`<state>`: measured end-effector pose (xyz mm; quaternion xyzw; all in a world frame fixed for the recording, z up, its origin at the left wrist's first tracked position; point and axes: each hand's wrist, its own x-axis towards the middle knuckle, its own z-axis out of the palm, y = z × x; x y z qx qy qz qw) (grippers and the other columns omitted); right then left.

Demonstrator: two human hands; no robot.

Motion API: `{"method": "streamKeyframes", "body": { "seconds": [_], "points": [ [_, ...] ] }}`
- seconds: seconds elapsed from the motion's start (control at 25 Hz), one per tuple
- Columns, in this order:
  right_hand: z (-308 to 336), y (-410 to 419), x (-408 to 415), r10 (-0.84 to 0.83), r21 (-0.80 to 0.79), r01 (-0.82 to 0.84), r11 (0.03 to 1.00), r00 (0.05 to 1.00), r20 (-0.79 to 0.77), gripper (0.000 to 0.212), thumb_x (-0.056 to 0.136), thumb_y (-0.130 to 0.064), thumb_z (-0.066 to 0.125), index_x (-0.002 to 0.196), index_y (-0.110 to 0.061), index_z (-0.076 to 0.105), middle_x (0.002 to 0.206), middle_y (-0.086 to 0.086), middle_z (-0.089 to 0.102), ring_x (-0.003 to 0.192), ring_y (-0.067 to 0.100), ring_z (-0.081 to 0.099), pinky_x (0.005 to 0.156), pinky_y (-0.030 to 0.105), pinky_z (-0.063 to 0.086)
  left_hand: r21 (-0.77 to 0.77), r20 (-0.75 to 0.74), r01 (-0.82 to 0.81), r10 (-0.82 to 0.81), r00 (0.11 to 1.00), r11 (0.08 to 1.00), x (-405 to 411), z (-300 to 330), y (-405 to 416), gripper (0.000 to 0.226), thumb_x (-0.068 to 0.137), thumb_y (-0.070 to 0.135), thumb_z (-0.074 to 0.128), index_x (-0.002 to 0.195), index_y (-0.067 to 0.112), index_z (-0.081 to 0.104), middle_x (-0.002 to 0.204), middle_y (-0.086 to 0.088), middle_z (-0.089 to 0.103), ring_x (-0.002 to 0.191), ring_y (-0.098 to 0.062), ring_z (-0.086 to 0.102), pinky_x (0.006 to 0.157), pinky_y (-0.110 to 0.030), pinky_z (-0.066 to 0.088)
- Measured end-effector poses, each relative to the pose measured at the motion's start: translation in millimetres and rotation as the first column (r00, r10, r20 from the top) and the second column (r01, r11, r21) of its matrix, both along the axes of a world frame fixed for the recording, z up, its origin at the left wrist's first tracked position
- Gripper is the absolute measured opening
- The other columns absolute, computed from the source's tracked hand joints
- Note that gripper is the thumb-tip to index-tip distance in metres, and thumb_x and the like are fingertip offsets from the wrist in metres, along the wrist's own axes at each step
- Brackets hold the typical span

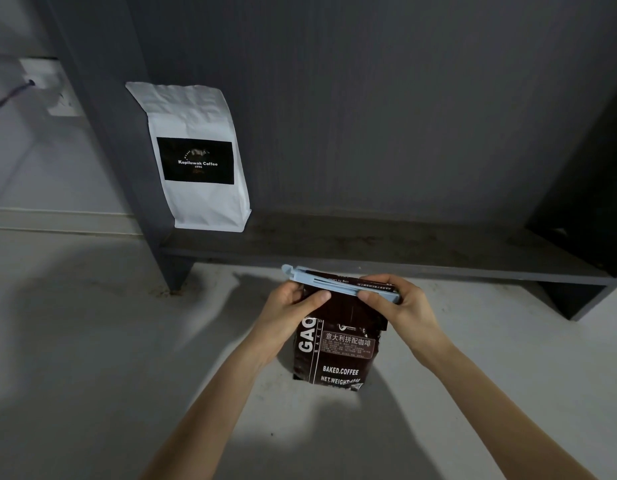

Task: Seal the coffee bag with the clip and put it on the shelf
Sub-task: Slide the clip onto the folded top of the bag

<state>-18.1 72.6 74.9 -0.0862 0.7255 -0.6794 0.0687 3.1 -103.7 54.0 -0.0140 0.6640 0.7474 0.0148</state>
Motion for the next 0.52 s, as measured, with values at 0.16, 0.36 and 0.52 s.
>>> {"method": "streamKeyframes", "body": {
  "seconds": [0.16,0.36,0.52],
  "points": [
    [2.5,2.5,-4.5,0.037,0.093,-0.034,0.995,0.999,-0.025,0.015,0.074,-0.013,0.068,0.082,-0.025,0.062,0.081,-0.002,0.066,0.070,0.008,0.064,0.057,0.011,0.052,-0.044,-0.024,0.024,-0.025,0.999,0.999,0.6,2.6,-0.6,0.014,0.078,0.017,0.063,0.090,0.024,0.061,0.092,0.008,0.068,0.081,0.003,0.066,0.063,-0.008,0.050],
    [9.4,3.6,-5.2,0.099,0.192,-0.087,0.978,0.994,-0.056,0.016,0.076,-0.012,0.066,0.082,-0.026,0.059,0.081,-0.006,0.063,0.073,0.008,0.061,0.056,0.007,0.050,-0.055,-0.018,0.031,-0.032,0.999,0.998,1.8,3.0,-0.9,0.013,0.078,0.017,0.062,0.087,0.025,0.062,0.088,0.009,0.069,0.080,0.002,0.066,0.063,-0.008,0.050],
    [6.3,1.7,-5.5,0.064,0.151,-0.057,0.987,0.997,-0.042,0.016,0.075,-0.013,0.067,0.082,-0.025,0.061,0.080,-0.002,0.065,0.070,0.007,0.063,0.055,0.008,0.049,-0.042,-0.022,0.040,-0.041,0.999,0.998,1.5,2.9,-1.6,0.013,0.078,0.016,0.062,0.085,0.026,0.062,0.084,0.010,0.069,0.079,0.002,0.066,0.062,-0.008,0.050]
  ]
}}
